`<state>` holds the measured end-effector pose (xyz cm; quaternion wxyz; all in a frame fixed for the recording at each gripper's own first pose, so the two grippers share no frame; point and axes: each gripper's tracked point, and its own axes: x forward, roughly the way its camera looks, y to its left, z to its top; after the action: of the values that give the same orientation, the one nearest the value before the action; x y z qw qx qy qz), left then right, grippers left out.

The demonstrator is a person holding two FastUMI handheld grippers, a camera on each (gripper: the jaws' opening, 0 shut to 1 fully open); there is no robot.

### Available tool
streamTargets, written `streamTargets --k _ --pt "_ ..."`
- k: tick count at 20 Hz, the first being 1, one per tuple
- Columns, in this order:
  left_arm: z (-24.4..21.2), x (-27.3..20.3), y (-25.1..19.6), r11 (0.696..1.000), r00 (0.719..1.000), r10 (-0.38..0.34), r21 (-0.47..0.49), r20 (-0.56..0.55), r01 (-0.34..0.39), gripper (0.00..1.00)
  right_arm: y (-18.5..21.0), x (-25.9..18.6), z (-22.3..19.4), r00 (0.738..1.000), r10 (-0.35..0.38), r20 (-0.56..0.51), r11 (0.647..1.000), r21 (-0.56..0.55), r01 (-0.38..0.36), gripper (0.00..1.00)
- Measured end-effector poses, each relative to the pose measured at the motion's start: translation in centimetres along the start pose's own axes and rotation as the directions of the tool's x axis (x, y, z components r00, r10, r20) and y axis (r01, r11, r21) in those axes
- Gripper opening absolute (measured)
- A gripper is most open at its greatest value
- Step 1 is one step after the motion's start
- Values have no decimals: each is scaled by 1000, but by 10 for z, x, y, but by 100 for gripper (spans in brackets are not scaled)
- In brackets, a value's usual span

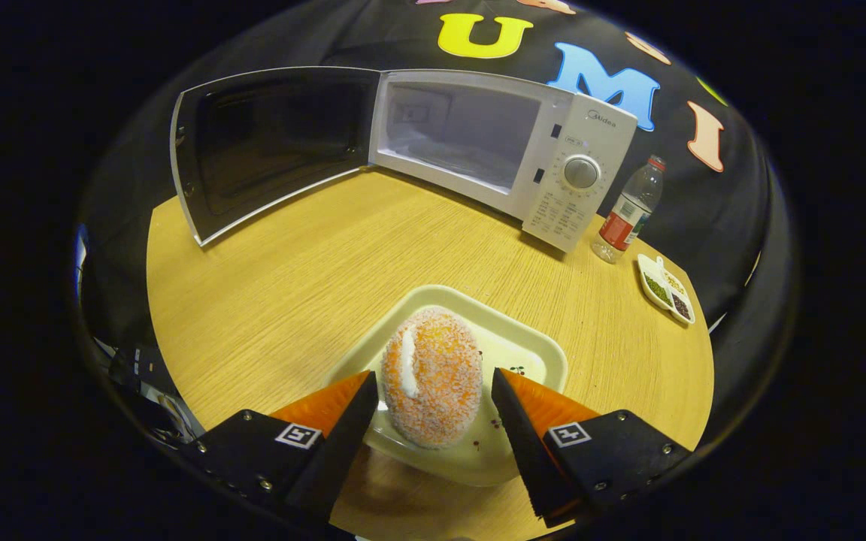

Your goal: Open the microwave oven with the left hand, put the food in, and close the microwave oven.

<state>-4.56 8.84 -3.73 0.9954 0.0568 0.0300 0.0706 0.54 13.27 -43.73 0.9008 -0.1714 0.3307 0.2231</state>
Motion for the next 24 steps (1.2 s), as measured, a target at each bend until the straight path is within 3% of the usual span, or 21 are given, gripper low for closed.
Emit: streamTargets --k 1,2,3,6,7,11,13,18,24 --pt "-1 2 4 1000 1000 0 2 -4 0 100 1 6 0 1000 2 -7 1000 6 -2 94" --pt "-1 4 5 1000 1000 -1 -1 -8 1 94 2 4 1 1000 5 -13 1000 20 -4 87" --pt "-1 6 7 1000 1000 -5 -6 -9 5 97 3 3 2 1000 10 -29 1000 21 -9 77" --pt "0 10 15 1000 1000 -12 7 3 12 97 3 0 6 999 25 -48 998 60 -22 69" --pt "-1 11 18 1000 1000 -13 7 5 13 97 6 -5 12 998 44 -44 995 91 -40 62" --pt "-8 22 26 999 999 -42 -5 -1 42 98 13 -22 63 997 65 34 973 220 -71 61" --pt "-12 28 31 998 998 -55 -10 -6 55 98 22 -30 96 991 100 87 935 331 -123 61" --pt "-10 42 38 997 997 -76 13 6 76 100 28 -31 177 963 137 232 792 559 -247 61" --pt "-24 52 23 988 990 -138 66 -8 138 100 25 25 243 950 44 308 666 700 -258 61"
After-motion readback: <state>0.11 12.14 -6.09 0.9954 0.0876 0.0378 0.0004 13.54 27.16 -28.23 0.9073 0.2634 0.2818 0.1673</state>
